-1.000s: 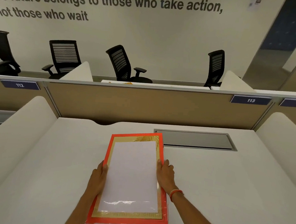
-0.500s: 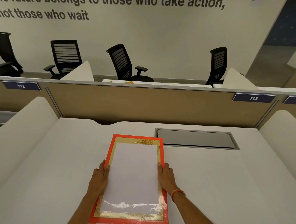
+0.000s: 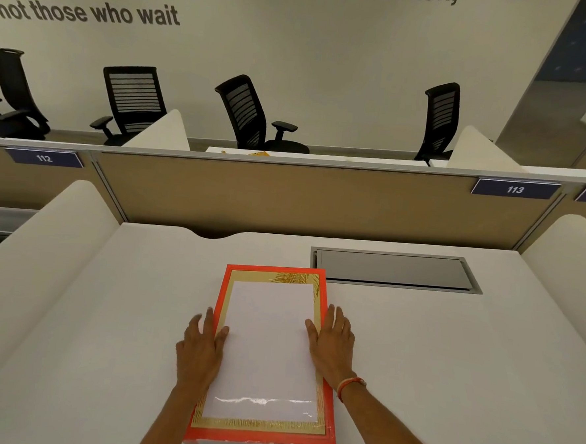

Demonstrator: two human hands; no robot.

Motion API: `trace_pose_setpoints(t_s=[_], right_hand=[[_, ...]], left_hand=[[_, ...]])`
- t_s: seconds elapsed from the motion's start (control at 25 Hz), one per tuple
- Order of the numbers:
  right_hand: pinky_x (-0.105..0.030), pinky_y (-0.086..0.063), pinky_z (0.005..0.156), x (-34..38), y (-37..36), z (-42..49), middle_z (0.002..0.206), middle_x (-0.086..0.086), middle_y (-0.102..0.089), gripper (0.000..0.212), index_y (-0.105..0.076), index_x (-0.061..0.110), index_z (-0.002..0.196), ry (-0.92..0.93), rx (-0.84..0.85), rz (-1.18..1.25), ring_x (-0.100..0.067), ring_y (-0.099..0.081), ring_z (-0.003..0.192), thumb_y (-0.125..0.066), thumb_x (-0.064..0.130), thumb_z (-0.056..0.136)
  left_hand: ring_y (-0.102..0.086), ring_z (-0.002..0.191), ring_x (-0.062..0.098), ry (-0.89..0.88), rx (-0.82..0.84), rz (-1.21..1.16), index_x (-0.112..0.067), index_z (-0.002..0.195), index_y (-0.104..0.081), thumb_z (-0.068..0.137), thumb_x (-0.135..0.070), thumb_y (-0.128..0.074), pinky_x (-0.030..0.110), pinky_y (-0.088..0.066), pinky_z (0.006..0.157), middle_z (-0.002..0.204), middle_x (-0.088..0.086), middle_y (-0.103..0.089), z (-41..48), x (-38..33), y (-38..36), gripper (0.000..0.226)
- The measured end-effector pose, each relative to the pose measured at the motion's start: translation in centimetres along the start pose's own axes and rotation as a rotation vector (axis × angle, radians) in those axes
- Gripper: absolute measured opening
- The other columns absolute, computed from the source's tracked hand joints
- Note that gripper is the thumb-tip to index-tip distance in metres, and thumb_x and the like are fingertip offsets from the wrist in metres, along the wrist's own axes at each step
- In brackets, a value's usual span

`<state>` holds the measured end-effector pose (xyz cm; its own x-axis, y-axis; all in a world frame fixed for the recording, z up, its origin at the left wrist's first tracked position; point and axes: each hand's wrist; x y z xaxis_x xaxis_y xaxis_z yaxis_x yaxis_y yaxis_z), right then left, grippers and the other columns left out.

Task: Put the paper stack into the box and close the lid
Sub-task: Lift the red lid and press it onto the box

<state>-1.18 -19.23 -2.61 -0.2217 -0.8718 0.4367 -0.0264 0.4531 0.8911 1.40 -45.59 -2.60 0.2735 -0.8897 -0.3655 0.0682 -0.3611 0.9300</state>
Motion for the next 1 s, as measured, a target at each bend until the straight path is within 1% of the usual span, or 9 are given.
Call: trace_pose_setpoints(t_s=[0.04,0.12,0.16,0.24,0.4,0.52,0.64,0.8,1.0], right_hand=[[-0.041,-0.013,0.122,0.2,-0.1,0.0,0.165,-0.005,-0.006,0.08,-0.005,0.017,0.157,0.048,-0.025,-0.024,-0.029,-0.01,0.152,-0.025,0.064,0.095],[-0.036,-0.001,0.122,0.5,-0.3,0.1,0.165,-0.002,0.005,0.086,0.004,0.018,0.156,0.136,-0.038,-0.068,-0.025,0.003,0.153,-0.021,0.069,0.091],[-0.035,0.002,0.121,0.6,-0.6,0.1,0.165,-0.001,0.008,0.088,0.006,0.018,0.156,0.169,-0.03,-0.089,-0.024,0.006,0.153,-0.017,0.072,0.09],[-0.032,0.007,0.121,0.5,-1.1,-0.1,0.165,-0.001,0.01,0.093,0.011,0.017,0.155,0.221,-0.008,-0.118,-0.02,0.011,0.152,-0.011,0.076,0.086],[-0.031,0.008,0.123,-0.1,-1.8,-0.2,0.164,-0.001,0.014,0.1,0.02,0.016,0.15,0.263,0.01,-0.119,-0.017,0.015,0.151,0.0,0.083,0.078],[-0.031,0.007,0.123,-0.2,-2.2,-0.2,0.163,-0.001,0.015,0.101,0.021,0.016,0.149,0.282,0.003,-0.133,-0.017,0.016,0.151,-0.001,0.084,0.078],[-0.03,0.009,0.122,-0.3,-2.4,-0.3,0.163,-0.001,0.016,0.101,0.021,0.016,0.149,0.28,0.0,-0.142,-0.017,0.017,0.15,-0.003,0.084,0.078],[-0.029,0.009,0.121,-0.5,-2.6,-0.4,0.163,-0.001,0.016,0.101,0.023,0.016,0.148,0.264,0.006,-0.144,-0.017,0.018,0.15,-0.002,0.084,0.078],[-0.031,0.004,0.124,-0.5,-2.7,-0.3,0.163,-0.001,0.015,0.101,0.024,0.016,0.148,0.255,0.019,-0.138,-0.017,0.014,0.151,-0.003,0.084,0.078]], left_hand=[[-0.036,0.144,0.031,-0.08,-0.035,0.065,-0.021,0.155,-0.021,0.094,-0.059,-0.019,0.049,-0.034,0.113,0.16,0.012,-0.027,0.2,-0.3,0.1,0.072],[-0.016,0.153,0.025,-0.222,-0.044,0.118,-0.024,0.156,-0.014,0.09,-0.066,-0.011,0.044,-0.018,0.121,0.165,0.002,-0.01,0.5,-0.8,-0.1,0.079],[-0.009,0.154,0.022,-0.267,-0.035,0.134,-0.025,0.156,-0.012,0.089,-0.068,-0.008,0.043,-0.012,0.123,0.165,-0.001,-0.005,0.7,-1.1,-0.3,0.079],[-0.003,0.154,0.019,-0.328,-0.022,0.165,-0.025,0.156,-0.01,0.089,-0.069,-0.007,0.041,-0.005,0.125,0.165,-0.002,-0.001,0.9,-1.5,-0.8,0.08],[0.005,0.153,0.017,-0.377,0.024,0.205,-0.02,0.156,-0.004,0.091,-0.068,-0.012,0.034,0.006,0.124,0.165,-0.003,0.002,1.0,-1.8,-1.6,0.082],[0.008,0.153,0.014,-0.379,0.048,0.206,-0.017,0.155,0.003,0.089,-0.07,-0.009,0.029,0.008,0.123,0.165,-0.002,0.007,1.1,-1.6,-2.2,0.085],[0.004,0.153,0.015,-0.372,0.048,0.176,-0.014,0.155,0.002,0.089,-0.07,-0.01,0.025,0.01,0.122,0.165,0.0,0.006,1.0,-1.6,-2.5,0.087],[0.008,0.153,0.015,-0.375,0.041,0.204,-0.014,0.154,0.006,0.087,-0.071,-0.004,0.024,0.013,0.121,0.165,0.0,0.008,1.1,-1.5,-2.9,0.089],[0.007,0.153,0.015,-0.378,0.028,0.237,-0.013,0.155,0.006,0.084,-0.074,0.003,0.024,0.016,0.119,0.165,0.0,0.007,1.3,-1.4,-3.3,0.093]])
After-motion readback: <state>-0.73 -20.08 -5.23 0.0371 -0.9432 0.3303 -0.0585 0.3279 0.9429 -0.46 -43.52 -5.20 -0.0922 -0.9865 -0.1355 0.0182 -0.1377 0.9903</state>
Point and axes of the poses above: each hand's wrist, its own z-axis towards the middle knuckle, its own y-axis out of the back of the hand, x = y × z
